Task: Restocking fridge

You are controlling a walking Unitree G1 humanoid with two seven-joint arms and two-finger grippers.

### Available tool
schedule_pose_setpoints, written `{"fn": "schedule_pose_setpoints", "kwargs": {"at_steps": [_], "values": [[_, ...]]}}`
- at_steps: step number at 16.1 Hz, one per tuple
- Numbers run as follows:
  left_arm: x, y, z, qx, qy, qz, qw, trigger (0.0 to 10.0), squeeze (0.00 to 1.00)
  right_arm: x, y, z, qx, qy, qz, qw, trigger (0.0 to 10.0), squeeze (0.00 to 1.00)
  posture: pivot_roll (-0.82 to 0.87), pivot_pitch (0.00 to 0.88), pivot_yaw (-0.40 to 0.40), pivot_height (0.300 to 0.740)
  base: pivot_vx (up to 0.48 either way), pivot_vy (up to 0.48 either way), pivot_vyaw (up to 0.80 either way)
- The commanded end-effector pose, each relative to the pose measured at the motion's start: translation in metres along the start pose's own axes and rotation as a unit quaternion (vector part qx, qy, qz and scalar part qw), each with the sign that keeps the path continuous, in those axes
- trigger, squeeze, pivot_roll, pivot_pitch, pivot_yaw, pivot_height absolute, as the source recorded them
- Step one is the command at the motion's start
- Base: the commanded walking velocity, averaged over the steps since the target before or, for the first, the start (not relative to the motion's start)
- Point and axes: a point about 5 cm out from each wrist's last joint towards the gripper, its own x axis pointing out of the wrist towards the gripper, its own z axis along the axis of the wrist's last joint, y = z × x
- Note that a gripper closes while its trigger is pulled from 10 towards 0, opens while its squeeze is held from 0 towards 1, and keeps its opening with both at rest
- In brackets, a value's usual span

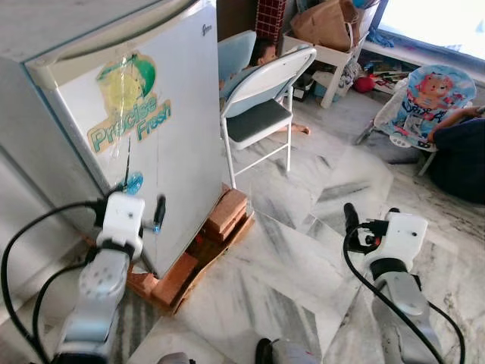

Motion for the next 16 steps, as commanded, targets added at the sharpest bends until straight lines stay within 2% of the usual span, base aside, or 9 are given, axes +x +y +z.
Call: {"fn": "schedule_pose_setpoints", "kwargs": {"at_steps": [1, 3, 5, 6, 8, 11, 14, 16], "values": [[-0.001, -0.002, -0.003, 0.01, 0.008, -0.024, 1.0, 10.0, 0.0, 0.0, -0.004, -0.002, -0.005, 0.01, -0.003, 1.0, 10.0, 0.0, 0.08, 0.057, -0.076, 0.74, 0.0, 0.0, 0.0], [-0.004, -0.005, -0.01, 0.002, 0.019, -0.046, 0.999, 10.0, 0.0, -0.007, -0.006, -0.008, -0.006, 0.022, -0.001, 1.0, 10.0, 0.0, 0.06, 0.038, -0.072, 0.74, 0.0, 0.0, 0.0], [-0.003, -0.007, -0.009, 0.015, 0.012, -0.054, 0.998, 10.0, 0.0, -0.01, -0.002, -0.009, -0.001, 0.017, 0.004, 1.0, 10.0, 0.0, 0.05, 0.03, -0.041, 0.74, 0.0, 0.0, 0.0], [0.001, -0.003, -0.004, -0.004, 0.004, -0.006, 1.0, 10.0, 0.0, -0.007, 0.005, -0.009, -0.003, 0.005, 0.007, 1.0, 10.0, 0.0, 0.04, 0.02, -0.016, 0.74, 0.0, 0.0, 0.0], [0.004, -0.004, 0.0, -0.027, 0.0, 0.025, 0.999, 10.0, 0.0, 0.001, 0.012, -0.002, 0.006, -0.009, 0.011, 1.0, 10.0, 0.0, 0.05, 0.016, -0.005, 0.74, 0.0, -0.3, 0.0], [0.006, -0.012, 0.004, -0.019, -0.008, 0.011, 1.0, 10.0, 0.0, 0.004, 0.014, 0.001, 0.001, -0.014, 0.021, 1.0, 10.0, 0.0, 0.05, 0.02, -0.008, 0.74, 0.0, -0.31, 0.0], [0.01, -0.004, 0.007, -0.02, -0.009, 0.022, 1.0, 10.0, 0.0, 0.007, 0.01, 0.002, 0.002, -0.019, 0.009, 1.0, 10.0, 0.0, 0.05, 0.028, -0.005, 0.74, 0.0, -0.48, 0.0], [0.01, -0.003, 0.002, -0.021, -0.003, 0.024, 0.999, 10.0, 0.0, 0.004, 0.01, -0.002, 0.007, -0.011, 0.007, 1.0, 10.0, 0.0, 0.06, 0.039, -0.019, 0.74, 0.0, -0.48, 0.0]]}}
